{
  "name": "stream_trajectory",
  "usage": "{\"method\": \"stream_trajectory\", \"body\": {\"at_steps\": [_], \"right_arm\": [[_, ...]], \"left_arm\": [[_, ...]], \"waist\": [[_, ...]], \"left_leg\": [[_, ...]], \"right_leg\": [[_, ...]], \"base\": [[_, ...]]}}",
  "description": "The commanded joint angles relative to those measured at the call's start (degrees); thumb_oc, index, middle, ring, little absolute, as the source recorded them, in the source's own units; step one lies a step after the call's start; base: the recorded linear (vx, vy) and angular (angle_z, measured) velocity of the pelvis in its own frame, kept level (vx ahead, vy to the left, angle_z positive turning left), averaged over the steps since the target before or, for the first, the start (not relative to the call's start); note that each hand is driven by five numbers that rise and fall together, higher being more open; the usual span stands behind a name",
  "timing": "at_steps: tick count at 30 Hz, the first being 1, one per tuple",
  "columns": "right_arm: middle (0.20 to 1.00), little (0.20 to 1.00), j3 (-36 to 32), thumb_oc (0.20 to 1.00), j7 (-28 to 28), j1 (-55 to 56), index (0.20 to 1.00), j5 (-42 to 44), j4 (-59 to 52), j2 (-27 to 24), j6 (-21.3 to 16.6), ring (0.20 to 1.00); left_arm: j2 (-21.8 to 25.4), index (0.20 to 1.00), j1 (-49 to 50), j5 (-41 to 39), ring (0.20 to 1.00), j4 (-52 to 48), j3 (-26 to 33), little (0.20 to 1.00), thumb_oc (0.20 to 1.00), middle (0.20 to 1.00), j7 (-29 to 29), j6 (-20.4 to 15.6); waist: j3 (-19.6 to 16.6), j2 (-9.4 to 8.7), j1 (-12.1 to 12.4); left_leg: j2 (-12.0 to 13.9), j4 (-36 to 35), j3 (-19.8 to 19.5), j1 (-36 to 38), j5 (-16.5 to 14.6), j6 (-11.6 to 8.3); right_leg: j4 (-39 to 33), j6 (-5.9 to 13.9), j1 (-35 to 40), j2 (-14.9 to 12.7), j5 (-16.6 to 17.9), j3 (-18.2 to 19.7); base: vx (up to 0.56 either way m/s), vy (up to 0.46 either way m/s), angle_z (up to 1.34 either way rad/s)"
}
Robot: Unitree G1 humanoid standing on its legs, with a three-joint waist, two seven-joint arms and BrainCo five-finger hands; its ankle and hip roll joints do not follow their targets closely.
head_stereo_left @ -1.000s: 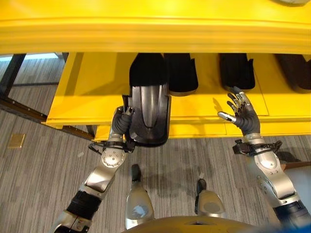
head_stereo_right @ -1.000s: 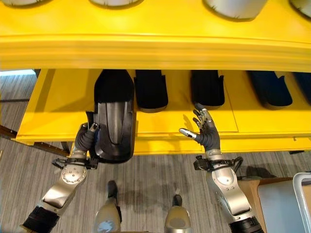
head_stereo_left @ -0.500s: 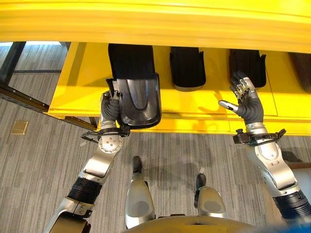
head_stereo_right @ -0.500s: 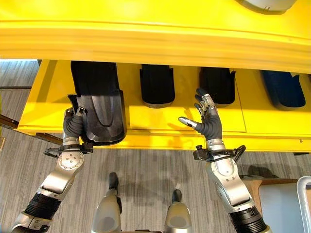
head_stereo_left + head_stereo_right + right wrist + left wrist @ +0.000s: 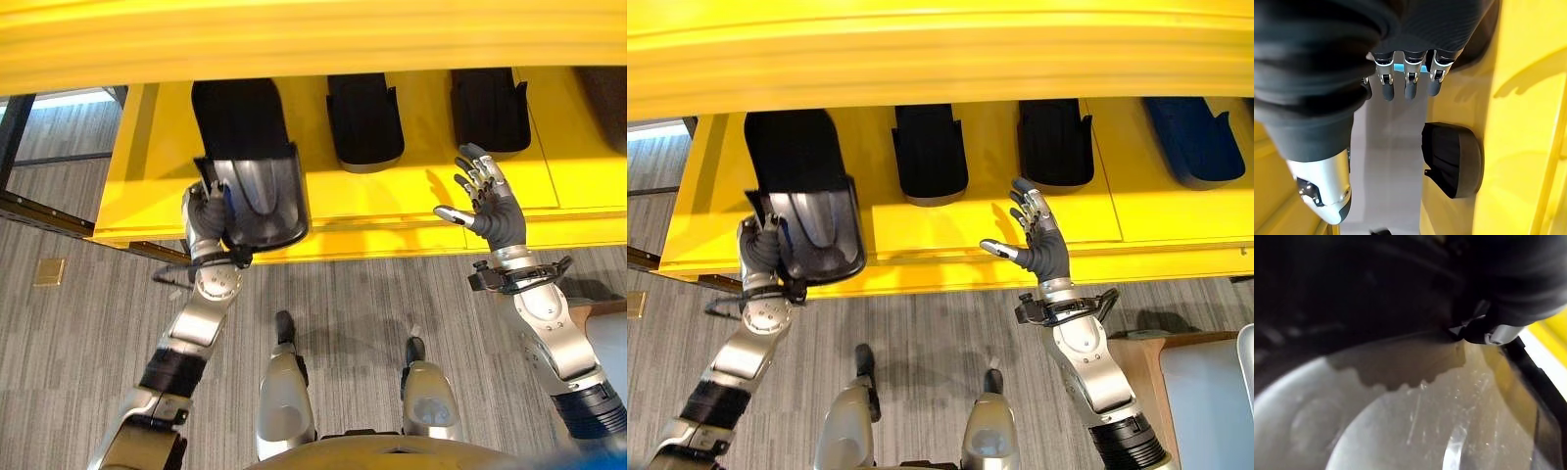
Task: Move parts from the plastic box to the shelf.
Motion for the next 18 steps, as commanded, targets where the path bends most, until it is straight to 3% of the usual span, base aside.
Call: {"method": "stream_trajectory", "body": {"at_steps": [1, 3, 5, 8, 9, 11, 13, 15, 17, 18], "right_arm": [[1.0, 1.0, -1.6, 1.0, -0.3, -1.3, 1.0, 1.0, -3.3, -0.1, -1.8, 1.0], [1.0, 1.0, -2.9, 1.0, -0.4, -0.3, 1.0, 1.7, -3.5, -0.5, -1.8, 1.0], [1.0, 1.0, -4.9, 1.0, -1.1, 1.5, 1.0, 4.4, -3.1, -0.6, -2.2, 1.0], [1.0, 1.0, -6.3, 1.0, -1.3, 2.3, 1.0, 5.6, -2.5, 0.1, -4.1, 1.0], [1.0, 1.0, -6.9, 1.0, -0.3, 3.2, 1.0, 4.7, -2.5, 1.0, -3.8, 1.0], [1.0, 1.0, -6.2, 1.0, 2.2, 3.3, 1.0, 3.7, -1.3, 3.8, -4.0, 1.0], [1.0, 1.0, -5.0, 1.0, 2.3, 2.6, 1.0, 3.2, 0.3, 4.9, -3.9, 1.0], [1.0, 1.0, -3.3, 1.0, 2.1, 1.6, 1.0, 5.6, 2.5, 5.4, -3.6, 1.0], [1.0, 1.0, -2.3, 1.0, 2.3, 1.0, 1.0, 4.4, 3.4, 6.1, -3.8, 1.0], [1.0, 1.0, -1.8, 1.0, 1.9, 1.1, 1.0, 4.1, 3.0, 6.2, -3.0, 1.0]], "left_arm": [[2.3, 0.2, 0.6, 1.3, 0.2, -5.7, 5.0, 0.2, 0.2, 0.2, -1.3, -6.0], [2.3, 0.2, 1.0, 3.7, 0.2, -5.8, 4.6, 0.2, 0.2, 0.2, -2.2, -7.7], [2.9, 0.2, 0.0, 5.5, 0.2, -6.3, 2.2, 0.2, 0.2, 0.2, -3.1, -7.8], [3.9, 0.2, -3.5, 7.7, 0.2, -6.7, 0.9, 0.2, 0.2, 0.2, -3.9, -7.4], [4.4, 0.2, -4.9, 7.1, 0.2, -6.8, 0.5, 0.2, 0.2, 0.2, -5.1, -7.2], [4.8, 0.2, -6.0, 7.4, 0.2, -7.2, -0.3, 0.2, 0.2, 0.2, -5.4, -6.6], [5.0, 0.2, -5.4, 7.5, 0.2, -7.7, -0.3, 0.2, 0.2, 0.2, -5.5, -6.8], [4.6, 0.2, -3.9, 7.2, 0.2, -8.9, 0.0, 0.2, 0.2, 0.2, -7.3, -6.5], [4.0, 0.2, -2.4, 6.8, 0.2, -9.3, 0.2, 0.2, 0.2, 0.2, -7.6, -6.8], [3.4, 0.2, -2.2, 5.8, 0.2, -9.3, 0.1, 0.2, 0.2, 0.2, -7.6, -7.2]], "waist": [[-2.8, -1.73, -0.2], [-3.6, -1.23, -1.6], [-3.7, -2.19, -1.8], [-3.8, -3.68, -1.7], [-4.0, -4.29, -1.9], [-4.0, -5.44, -1.5], [-4.1, -5.69, -0.7], [-4.9, -5.81, -0.1], [-5.8, -6.02, 0.8], [-6.0, -5.86, 0.4]], "left_leg": [[1.6, 0.8, -4.3, 0.5, -2.9, 0.15], [2.7, -1.0, -0.4, 2.5, -3.2, 0.38], [1.6, 4.1, 0.5, 0.8, -5.5, 0.33], [0.2, 5.6, 2.4, 0.1, -7.6, 1.65], [-1.0, 6.1, 3.0, 0.3, -8.5, 2.4], [-2.3, 5.5, 5.3, 2.6, -10.0, 3.6], [-2.2, 3.9, 6.8, 4.1, -10.0, 4.31], [-3.5, 1.6, 6.9, 5.2, -9.9, 5.27], [-5.3, -1.8, 7.4, 6.1, -8.6, 5.97], [-7.0, -3.8, 6.3, 6.6, -7.7, 6.07]], "right_leg": [[5.5, -5.64, -1.1, 6.0, -4.2, 3.6], [6.6, -5.18, -1.6, 5.4, -5.0, 3.4], [7.2, -3.95, -1.0, 3.3, -4.7, 2.9], [3.1, -0.79, 1.2, -0.2, -1.7, 1.3], [0.3, 0.26, 2.2, -1.7, 1.2, 1.0], [-1.8, 0.2, 1.0, -3.9, 8.6, -1.9], [-0.3, -0.02, -0.9, -3.3, 9.3, -4.1], [1.7, -0.6, -0.4, 2.5, 4.6, -3.7], [5.6, -1.41, -1.1, 7.0, 2.9, -5.0], [5.7, -2.44, -2.3, 10.1, 2.7, -2.7]], "base": [[0.09, 0.485, -0.2], [0.11, 0.481, 0.07], [0.03, 0.406, 0.06], [-0.05, 0.275, 0.05], [-0.01, 0.218, 0.03], [-0.02, 0.184, -0.13], [-0.01, 0.101, -0.45], [0.06, 0.077, -0.58], [0.07, 0.077, -0.34], [0.06, 0.049, -0.27]]}}
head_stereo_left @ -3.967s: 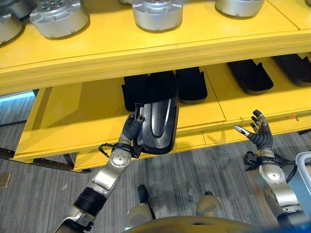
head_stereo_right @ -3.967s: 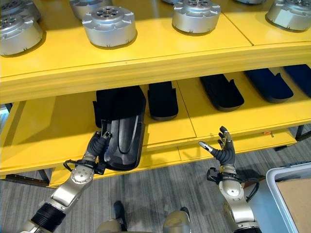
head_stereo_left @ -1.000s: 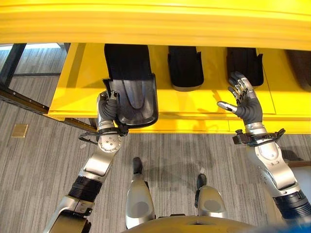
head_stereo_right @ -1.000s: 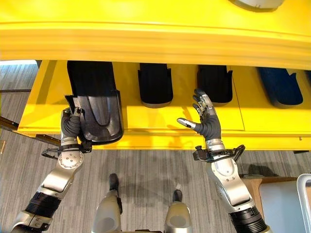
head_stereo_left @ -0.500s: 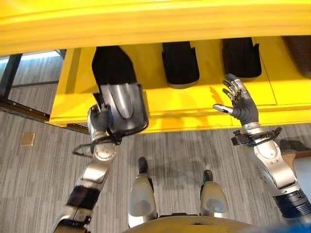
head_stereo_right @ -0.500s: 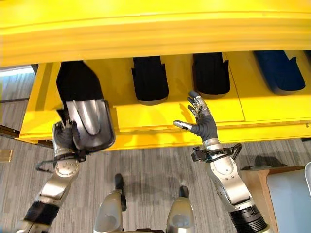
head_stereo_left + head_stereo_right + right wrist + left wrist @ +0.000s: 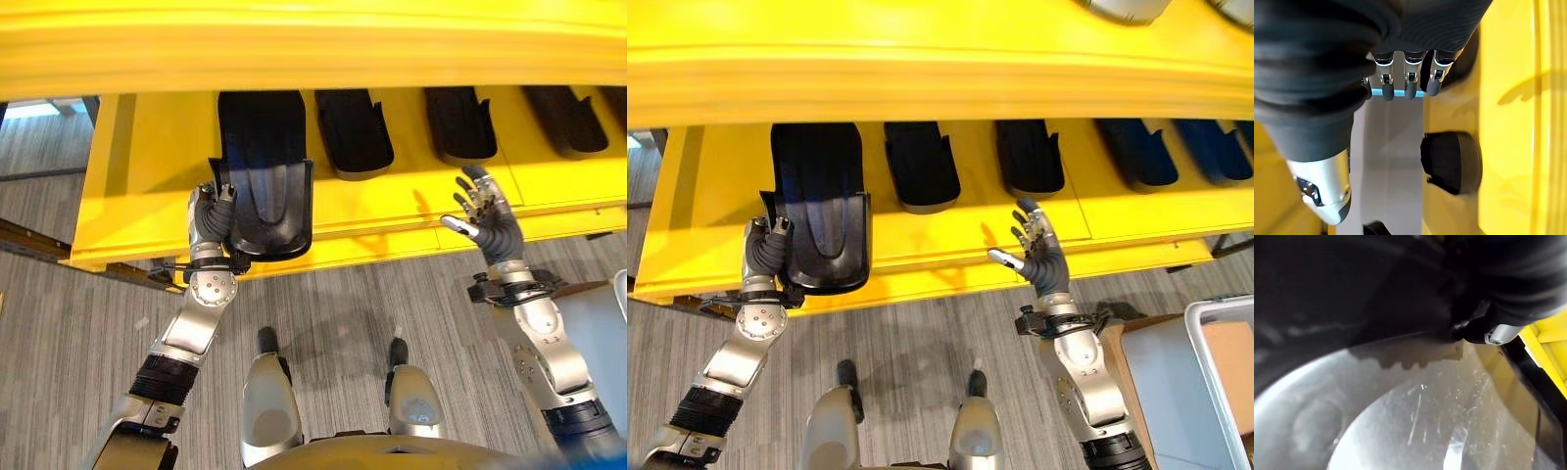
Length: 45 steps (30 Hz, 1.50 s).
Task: Move parts from the plastic box to the shelf.
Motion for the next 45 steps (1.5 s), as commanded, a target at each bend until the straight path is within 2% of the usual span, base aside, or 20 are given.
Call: {"method": "stream_trajectory", "body": {"at_steps": [1, 4, 5, 10, 19, 26, 27, 29, 30, 31, 33, 36, 41, 45], "right_arm": [[1.0, 1.0, -0.8, 1.0, -0.2, -3.1, 1.0, -0.7, 0.0, 0.3, -2.9, 1.0], [1.0, 1.0, -1.1, 1.0, -1.3, -1.9, 1.0, -0.9, 0.0, 0.5, -3.0, 1.0], [1.0, 1.0, -0.9, 1.0, -2.0, -1.2, 1.0, -2.5, -0.2, 0.5, -3.4, 1.0], [1.0, 1.0, -0.3, 1.0, -1.5, 0.3, 1.0, -3.3, -0.1, 0.5, -4.1, 1.0], [1.0, 1.0, 0.3, 1.0, -0.9, 0.5, 1.0, -3.5, 0.0, -0.1, -3.3, 1.0], [1.0, 1.0, 0.6, 1.0, 0.2, -0.3, 1.0, -4.0, -0.1, -1.3, -2.0, 1.0], [1.0, 1.0, 0.8, 1.0, 0.5, -0.7, 1.0, -4.1, -0.4, -1.8, -1.8, 1.0], [1.0, 1.0, 1.8, 1.0, 0.5, -1.8, 1.0, -4.4, 0.1, -2.3, -2.0, 1.0], [1.0, 1.0, 1.9, 1.0, 0.4, -2.1, 1.0, -4.3, 0.2, -2.5, -1.9, 1.0], [1.0, 1.0, 1.7, 1.0, 0.4, -2.0, 1.0, -4.0, -0.2, -2.6, -1.4, 1.0], [1.0, 1.0, 1.0, 1.0, 0.5, -1.9, 1.0, -3.6, -0.6, -3.2, -1.1, 1.0], [1.0, 1.0, 0.5, 1.0, 1.0, -1.4, 1.0, -1.3, -1.0, -4.0, -0.9, 1.0], [1.0, 1.0, -0.5, 1.0, 2.0, 0.7, 1.0, -0.1, -3.3, -4.3, -0.4, 1.0], [1.0, 1.0, -1.2, 1.0, -0.7, 0.6, 1.0, -0.3, -4.8, -4.1, -1.8, 1.0]], "left_arm": [[0.1, 0.2, 0.9, -0.2, 0.2, -6.8, 1.5, 0.2, 0.2, 0.2, -0.1, -4.5], [-1.0, 0.2, -0.3, -0.4, 0.2, -6.2, 0.8, 0.2, 0.2, 0.2, -1.4, -4.8], [-1.3, 0.2, -0.2, -0.4, 0.2, -6.2, 0.4, 0.2, 0.2, 0.2, -1.5, -5.1], [-2.7, 0.2, 1.1, -1.2, 0.2, -5.9, -0.3, 0.2, 0.2, 0.2, -0.5, -4.7], [-3.1, 0.2, 1.2, -2.7, 0.2, -5.0, -0.5, 0.2, 0.2, 0.2, -1.2, -3.3], [-3.1, 0.2, 0.6, -4.5, 0.2, -3.8, -0.9, 0.2, 0.2, 0.2, -0.4, -2.1], [-3.0, 0.2, 0.3, -5.2, 0.2, -3.8, -1.1, 0.2, 0.2, 0.2, 0.1, -1.6], [-3.0, 0.2, 0.2, -6.6, 0.2, -3.7, -1.1, 0.2, 0.2, 0.2, 0.6, -0.9], [-3.0, 0.2, 0.5, -7.2, 0.2, -3.8, -0.9, 0.2, 0.2, 0.2, 0.8, -1.1], [-2.7, 0.2, 1.0, -7.8, 0.2, -3.7, -0.7, 0.2, 0.2, 0.2, 0.6, -1.6], [-2.6, 0.2, 1.2, -8.5, 0.2, -3.2, -0.7, 0.2, 0.2, 0.2, 0.9, -2.7], [-2.5, 0.2, 0.4, -9.0, 0.2, -2.3, -1.4, 0.2, 0.2, 0.2, 1.5, -2.9], [-2.9, 0.2, -2.4, -8.8, 0.2, -1.7, -3.5, 0.2, 0.2, 0.2, 2.4, -1.1], [-3.2, 0.2, -3.9, -8.9, 0.2, -2.5, -3.6, 0.2, 0.2, 0.2, 3.8, -0.6]], "waist": [[-4.6, 1.17, 0.3], [-4.8, 1.84, -0.5], [-4.8, 2.2, -0.5], [-6.1, 2.59, -0.6], [-7.9, 3.83, -1.7], [-8.0, 5.03, -3.4], [-7.7, 4.84, -3.3], [-7.2, 5.14, -3.2], [-7.4, 5.46, -3.4], [-7.7, 5.51, -4.1], [-8.0, 5.81, -5.2], [-7.8, 6.37, -6.2], [-7.1, 7.52, -7.2], [-5.9, 7.86, -7.3]], "left_leg": [[-7.9, -10.0, -0.2, 6.3, -0.5, 3.89], [-9.6, -11.5, -3.5, 5.9, 0.7, 3.93], [-10.0, -13.0, -4.2, 6.5, 1.8, 3.66], [-9.9, -14.9, -3.8, 6.9, 3.4, 3.13], [-9.3, -14.5, -3.2, 8.1, 3.1, 2.4], [-8.7, -10.9, -0.7, 8.5, 1.9, 1.9], [-8.7, -7.3, -1.9, 7.2, 1.1, 1.65], [-7.5, -5.3, -4.6, 5.8, 2.0, 0.83], [-5.4, -7.8, -4.7, 6.5, 3.4, 0.1], [-2.2, -10.3, -3.9, 7.4, 5.8, -0.76], [0.5, -13.0, -3.0, 8.4, 7.6, -1.2], [1.3, -14.6, -1.7, 9.2, 7.1, -1.47], [-1.4, -14.1, -1.2, 10.3, 5.2, -1.49], [-2.5, -14.8, -1.1, 10.1, 4.8, -1.53]], "right_leg": [[-1.1, -2.62, -0.2, 7.2, -2.8, 2.5], [-5.1, -4.81, 1.2, 9.3, -4.6, 5.3], [-6.7, -5.5, 2.0, 9.9, -4.4, 4.5], [-9.4, -5.91, 4.1, 9.8, -4.1, 3.5], [-8.7, -7.06, 6.5, 10.2, -6.0, 2.8], [-7.0, -8.17, 7.1, 10.3, -7.5, 2.3], [-6.6, -8.68, 7.4, 9.9, -7.5, 2.9], [-5.6, -9.05, 7.6, 10.3, -8.2, 4.6], [-5.0, -8.94, 7.6, 10.3, -8.8, 5.0], [-4.3, -8.91, 7.4, 9.9, -9.4, 4.8], [-2.7, -8.85, 6.8, 9.1, -10.5, 4.7], [-0.3, -8.68, 5.9, 8.2, -11.6, 4.5], [0.9, -7.0, 3.4, 6.7, -11.2, 4.3], [0.8, -5.79, 1.0, 6.0, -10.3, 4.5]], "base": [[0.08, 0.016, -0.22], [0.04, -0.085, 0.3], [0.01, -0.106, 0.65], [-0.02, -0.099, 0.21], [0.0, -0.076, 0.0], [-0.01, -0.062, 0.06], [-0.03, 0.035, 0.06], [0.01, 0.099, 0.04], [0.08, 0.238, -0.01], [0.09, 0.278, -0.07], [0.1, 0.358, -0.01], [0.11, 0.303, 0.02], [0.08, 0.215, -0.08], [-0.05, 0.105, 0.02]]}}
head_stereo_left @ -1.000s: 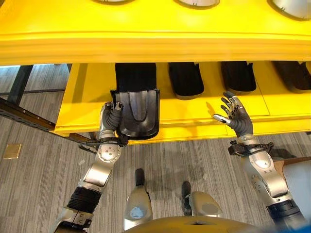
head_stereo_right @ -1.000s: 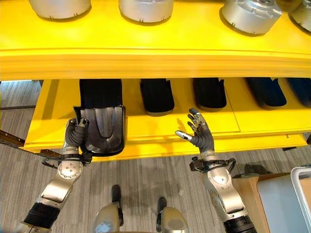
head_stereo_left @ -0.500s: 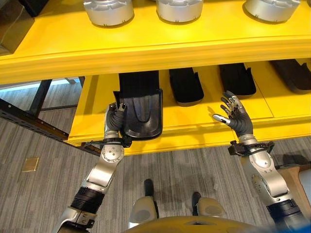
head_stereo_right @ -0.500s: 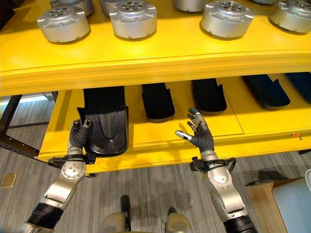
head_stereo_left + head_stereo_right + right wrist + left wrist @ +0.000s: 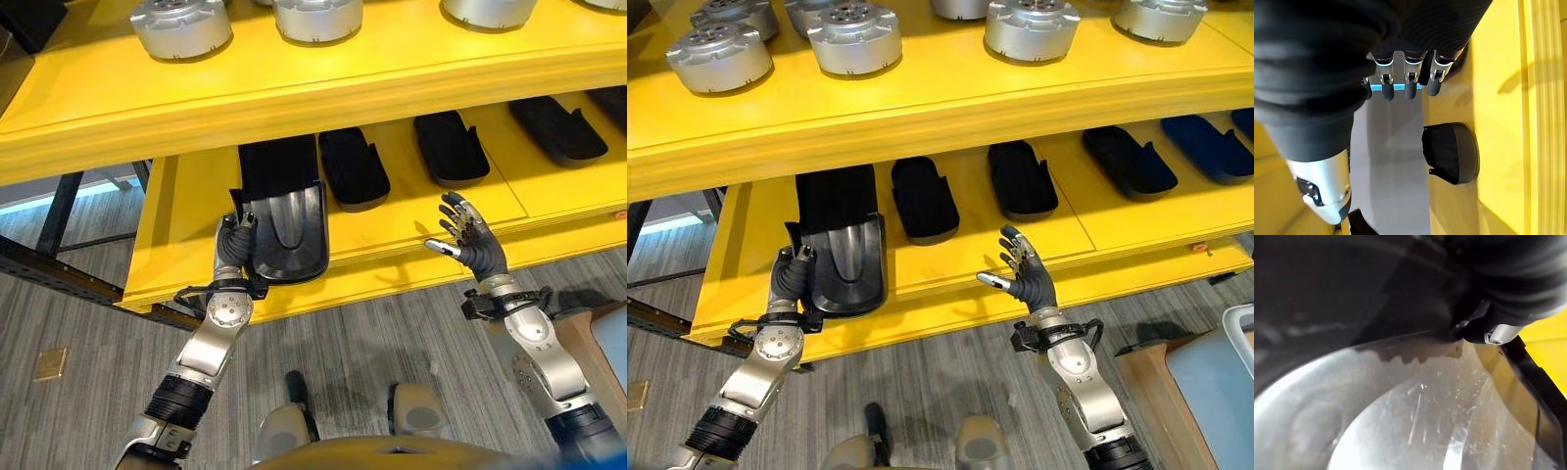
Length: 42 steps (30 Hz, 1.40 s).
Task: Move parts from the plastic box to the shelf.
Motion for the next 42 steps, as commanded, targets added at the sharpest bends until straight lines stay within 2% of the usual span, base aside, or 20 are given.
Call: {"method": "stream_trajectory", "body": {"at_steps": [1, 15, 21, 24, 30, 37, 42], "right_arm": [[1.0, 1.0, -3.2, 1.0, -1.9, -1.1, 1.0, 0.8, -6.0, -1.0, -3.9, 1.0], [1.0, 1.0, -4.1, 1.0, -1.8, -2.8, 1.0, -0.2, -7.3, -2.7, -3.1, 1.0], [1.0, 1.0, -3.0, 1.0, -0.6, -6.0, 1.0, -0.1, -6.5, -3.5, -3.8, 1.0], [1.0, 1.0, -2.5, 1.0, -0.8, -8.5, 1.0, -0.1, -6.3, -3.8, -2.7, 1.0], [1.0, 1.0, -2.4, 1.0, -0.4, -11.0, 1.0, -0.3, -5.4, -4.0, -2.3, 1.0], [1.0, 1.0, -2.5, 1.0, -0.4, -11.3, 1.0, -0.3, -5.5, -4.5, -2.5, 1.0], [1.0, 1.0, -2.7, 1.0, 0.4, -10.6, 1.0, -0.9, -5.0, -4.7, -2.3, 1.0]], "left_arm": [[0.7, 0.2, -6.0, -1.0, 0.2, -2.4, 1.6, 0.2, 0.2, 0.2, 4.0, -2.3], [-0.3, 0.2, -10.2, -0.4, 0.2, -1.5, 2.2, 0.2, 0.2, 0.2, 11.0, -0.9], [0.0, 0.2, -14.9, -1.1, 0.2, 3.9, 2.6, 0.2, 0.2, 0.2, 15.6, -0.8], [1.4, 0.2, -19.4, -2.6, 0.2, 9.1, 3.6, 0.2, 0.2, 0.2, 18.4, -1.2], [3.4, 0.2, -22.4, -2.0, 0.2, 13.7, 5.3, 0.2, 0.2, 0.2, 20.8, -0.6], [8.6, 0.2, -24.7, -1.6, 0.2, 20.8, 7.5, 0.2, 0.2, 0.2, 19.7, -1.2], [8.1, 0.2, -21.3, -1.6, 0.2, 20.5, 8.6, 0.2, 0.2, 0.2, 18.9, -2.9]], "waist": [[0.7, 1.61, -0.4], [4.6, -0.14, 0.1], [6.8, -0.59, 0.4], [8.1, -0.88, 0.2], [9.6, -0.91, 0.2], [10.0, -0.69, 0.1], [9.4, 0.05, 0.4]], "left_leg": [[3.6, -2.1, -2.4, 2.8, -3.5, -2.11], [3.3, 1.3, -2.6, -1.8, -3.6, -2.05], [2.9, 4.5, -3.3, -5.9, -3.7, -1.92], [2.5, 5.9, -3.5, -7.9, -3.8, -1.81], [2.1, 6.4, -3.5, -9.7, -3.4, -1.8], [2.2, 7.2, -3.0, -11.1, -3.5, -1.78], [1.9, 6.8, -3.2, -9.8, -3.6, -1.81]], "right_leg": [[0.6, -0.05, -2.4, 3.9, 0.8, 0.9], [1.3, -0.84, -4.7, 4.8, 1.0, 0.9], [4.6, -1.39, -8.0, 5.0, 0.7, 1.2], [5.9, -1.54, -10.0, 5.0, 0.7, 1.4], [6.4, -1.75, -11.7, 5.1, 1.0, 2.0], [7.9, -1.96, -12.8, 4.7, 0.4, 2.4], [6.9, -2.19, -10.5, 4.3, 0.0, 2.4]], "base": [[-0.06, 0.065, -0.02], [-0.03, 0.0, -0.02], [-0.09, 0.014, -0.02], [-0.11, 0.027, -0.04], [-0.09, 0.026, -0.04], [-0.07, -0.028, 0.01], [0.04, 0.017, 0.01]]}}
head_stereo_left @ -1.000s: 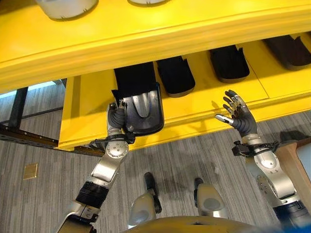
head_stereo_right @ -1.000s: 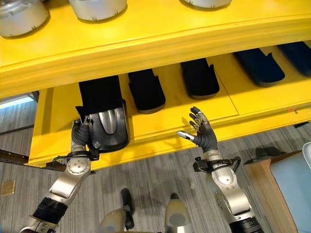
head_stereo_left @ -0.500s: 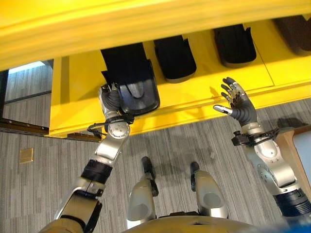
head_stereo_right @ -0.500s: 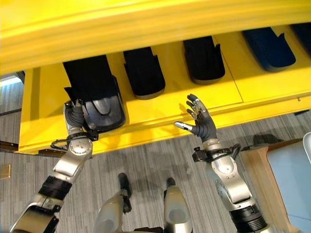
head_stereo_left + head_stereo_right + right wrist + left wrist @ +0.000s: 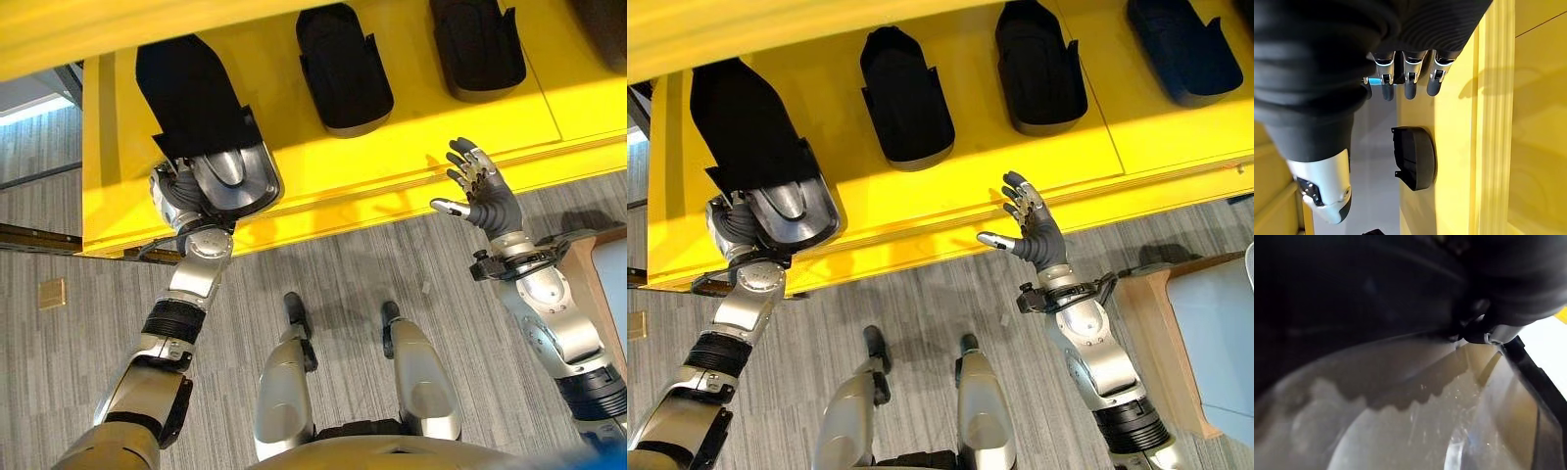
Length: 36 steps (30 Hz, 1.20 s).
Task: Move parts from the plastic box to the shelf.
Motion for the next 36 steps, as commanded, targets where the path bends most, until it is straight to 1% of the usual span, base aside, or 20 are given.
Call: {"method": "stream_trajectory", "body": {"at_steps": [1, 3, 6, 11, 15, 19, 20, 22, 23, 26, 27, 29, 33, 36], "right_arm": [[1.0, 1.0, -1.4, 1.0, 0.8, 0.0, 1.0, -0.9, -2.5, 0.3, -2.3, 1.0], [1.0, 1.0, -1.6, 1.0, 1.3, 0.1, 1.0, -0.7, -2.3, 0.0, -1.8, 1.0], [1.0, 1.0, -1.8, 1.0, 2.3, 0.1, 1.0, -0.5, -2.3, -0.6, -0.4, 1.0], [1.0, 1.0, -1.8, 1.0, 3.5, -0.8, 1.0, -0.9, -2.3, -1.7, -0.3, 1.0], [1.0, 1.0, -2.1, 1.0, 4.3, -2.5, 1.0, -0.9, -2.1, -3.9, -0.5, 1.0], [1.0, 1.0, -1.8, 1.0, 4.7, -4.1, 1.0, -1.1, -1.7, -4.8, -0.7, 1.0], [1.0, 1.0, -1.5, 1.0, 4.7, -5.9, 1.0, -0.8, -1.6, -5.8, -0.8, 1.0], [1.0, 1.0, -1.4, 1.0, 4.8, -6.7, 1.0, -0.9, -1.4, -6.1, -0.9, 1.0], [1.0, 1.0, -1.2, 1.0, 4.6, -7.9, 1.0, -1.0, -1.4, -6.7, -1.1, 1.0], [1.0, 1.0, -1.1, 1.0, 4.3, -9.3, 1.0, -0.9, -1.3, -7.3, -1.2, 1.0], [1.0, 1.0, -1.1, 1.0, 4.1, -10.3, 1.0, -1.3, -1.3, -7.6, -1.7, 1.0], [1.0, 1.0, -1.1, 1.0, 3.6, -11.6, 1.0, -1.1, -1.3, -8.1, -1.5, 1.0], [1.0, 1.0, -1.2, 1.0, 2.4, -12.7, 1.0, -1.3, -1.1, -8.4, -1.2, 1.0], [1.0, 1.0, -1.2, 1.0, 1.7, -13.2, 1.0, -2.0, -1.0, -8.4, -1.7, 1.0]], "left_arm": [[4.0, 0.2, 0.2, 2.1, 0.2, -0.6, 2.9, 0.2, 0.2, 0.2, 0.1, -5.3], [4.1, 0.2, 1.3, 2.9, 0.2, -0.8, 3.3, 0.2, 0.2, 0.2, -0.3, -5.4], [4.4, 0.2, 2.7, 4.0, 0.2, -1.0, 3.7, 0.2, 0.2, 0.2, -0.8, -4.7], [5.8, 0.2, 2.5, 5.2, 0.2, -0.3, 3.7, 0.2, 0.2, 0.2, -1.7, -3.8], [9.2, 0.2, -0.7, 7.4, 0.2, 1.9, 3.1, 0.2, 0.2, 0.2, -2.9, -2.1], [11.4, 0.2, -3.7, 9.0, 0.2, 4.7, 2.1, 0.2, 0.2, 0.2, -3.2, -1.1], [13.9, 0.2, -7.0, 9.1, 0.2, 6.9, 1.0, 0.2, 0.2, 0.2, -3.7, 0.0], [14.8, 0.2, -8.4, 9.3, 0.2, 7.9, 0.5, 0.2, 0.2, 0.2, -4.2, 0.4], [16.1, 0.2, -10.5, 10.2, 0.2, 9.0, -0.4, 0.2, 0.2, 0.2, -4.8, 1.2], [17.2, 0.2, -12.9, 11.4, 0.2, 10.0, -1.5, 0.2, 0.2, 0.2, -5.5, 2.3], [17.8, 0.2, -14.7, 11.3, 0.2, 10.9, -2.4, 0.2, 0.2, 0.2, -5.4, 2.9], [18.5, 0.2, -16.7, 10.4, 0.2, 11.9, -3.0, 0.2, 0.2, 0.2, -4.7, 3.5], [18.7, 0.2, -18.4, 7.4, 0.2, 12.6, -2.6, 0.2, 0.2, 0.2, -3.8, 3.7], [18.4, 0.2, -19.1, 8.5, 0.2, 13.4, -2.2, 0.2, 0.2, 0.2, -3.5, 3.6]], "waist": [[-4.5, -0.82, -0.1], [-4.9, -0.66, 0.1], [-5.3, -0.4, 0.1], [-4.8, -0.43, 0.0], [-3.5, -0.66, -0.1], [-2.9, -0.81, -0.2], [-1.9, -1.18, -0.2], [-1.5, -1.31, -0.2], [-0.9, -1.53, -0.3], [0.0, -1.96, -0.4], [0.7, -2.13, -0.5], [1.3, -2.28, -0.5], [1.6, -2.48, -0.4], [1.6, -2.65, -0.4]], "left_leg": [[-0.4, 1.4, -3.3, 1.0, -5.0, -0.88], [-0.5, 1.3, -3.4, 1.4, -5.1, -0.86], [-0.4, 1.9, -3.4, 1.8, -5.6, -0.96], [-0.4, 3.0, -2.9, 1.4, -6.2, -0.86], [-0.8, 5.3, -1.9, -0.3, -7.3, -0.35], [-1.3, 7.1, -1.5, -1.6, -8.1, 0.12], [-1.6, 8.8, -1.1, -3.2, -8.8, 0.62], [-1.8, 9.6, -0.9, -3.9, -9.2, 0.88], [-2.0, 10.4, -0.4, -4.8, -9.6, 1.24], [-2.1, 11.5, 0.2, -6.0, -10.1, 1.43], [-2.1, 12.1, 0.5, -7.1, -10.3, 1.61], [-2.2, 13.2, 0.9, -8.5, -10.6, 1.91], [-2.3, 14.4, 1.2, -10.3, -11.2, 2.35], [-2.2, 15.2, 1.5, -11.9, -11.6, 2.58]], "right_leg": [[-0.6, -1.0, 2.1, 2.0, -0.8, 1.0], [-1.0, -1.08, 2.9, 1.9, -0.9, 0.9], [-0.6, -1.18, 3.1, 1.6, -1.3, 0.9], [-0.1, -1.01, 2.2, 1.0, -1.1, 0.9], [0.5, -0.56, 0.6, 0.3, -0.5, 1.1], [1.3, -0.23, -0.8, -0.2, 0.0, 1.4], [2.0, 0.09, -2.4, -0.6, 0.5, 1.6], [2.3, 0.23, -3.2, -0.7, 0.8, 1.8], [2.7, 0.58, -4.4, -1.0, 1.2, 2.1], [3.1, 0.92, -5.5, -1.5, 1.4, 2.4], [3.2, 1.0, -6.5, -1.5, 1.8, 2.6], [3.4, 1.02, -7.8, -1.5, 2.1, 3.0], [4.0, 1.09, -9.8, -1.3, 2.5, 3.5], [4.6, 1.13, -11.6, -1.1, 2.6, 3.8]], "base": [[0.1, 0.068, 0.03], [0.1, 0.073, 0.02], [0.07, 0.084, -0.01], [0.02, 0.127, -0.02], [-0.03, 0.13, -0.09], [-0.03, 0.116, -0.1], [-0.1, 0.134, -0.08], [-0.07, 0.114, -0.09], [-0.06, 0.102, -0.09], [-0.06, 0.083, -0.05], [-0.06, 0.085, -0.02], [-0.07, 0.077, -0.01], [-0.05, 0.054, -0.03], [-0.04, 0.05, -0.04]]}}
